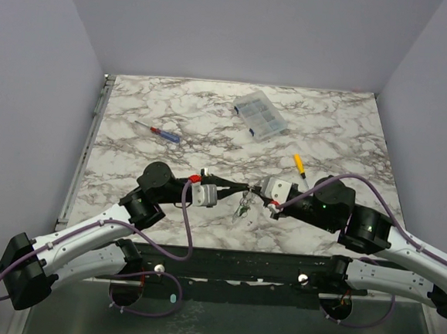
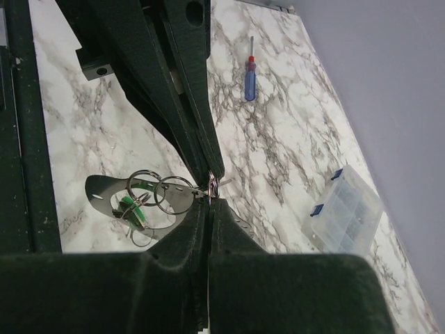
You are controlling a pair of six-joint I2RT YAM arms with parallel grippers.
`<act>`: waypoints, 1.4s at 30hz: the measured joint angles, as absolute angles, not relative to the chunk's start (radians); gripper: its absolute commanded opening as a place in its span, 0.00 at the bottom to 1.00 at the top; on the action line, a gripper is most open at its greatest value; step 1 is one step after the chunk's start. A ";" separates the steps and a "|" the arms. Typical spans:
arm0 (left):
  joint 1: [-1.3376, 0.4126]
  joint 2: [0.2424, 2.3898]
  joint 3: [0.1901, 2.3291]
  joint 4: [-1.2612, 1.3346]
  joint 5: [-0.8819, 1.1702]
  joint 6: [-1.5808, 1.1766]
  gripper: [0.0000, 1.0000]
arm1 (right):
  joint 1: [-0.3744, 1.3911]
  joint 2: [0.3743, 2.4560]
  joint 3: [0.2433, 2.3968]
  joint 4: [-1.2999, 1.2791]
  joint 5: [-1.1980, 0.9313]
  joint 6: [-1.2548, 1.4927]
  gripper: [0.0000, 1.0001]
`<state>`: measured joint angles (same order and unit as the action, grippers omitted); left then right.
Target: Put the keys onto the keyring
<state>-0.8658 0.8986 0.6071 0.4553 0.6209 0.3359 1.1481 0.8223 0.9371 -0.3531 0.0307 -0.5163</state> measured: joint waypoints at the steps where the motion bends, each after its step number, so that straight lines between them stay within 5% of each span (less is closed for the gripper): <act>1: -0.866 0.899 0.607 0.456 0.621 0.336 0.00 | 1.148 0.820 0.937 -0.352 0.031 -0.514 0.01; 14: -0.865 0.892 0.607 0.490 0.621 0.336 0.01 | 1.146 0.759 0.865 -0.201 0.009 -0.486 0.01; 25: -0.866 0.867 0.603 0.438 0.581 0.375 0.41 | 1.145 0.763 0.846 -0.135 0.006 -0.466 0.01; 42: -0.833 0.781 0.615 0.299 0.557 0.432 0.42 | 1.145 0.745 0.846 -0.228 0.005 -0.469 0.01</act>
<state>-0.8330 0.7807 0.6151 0.2989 0.5568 0.4316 1.1446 0.7448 0.8463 -0.2283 0.0051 -0.4686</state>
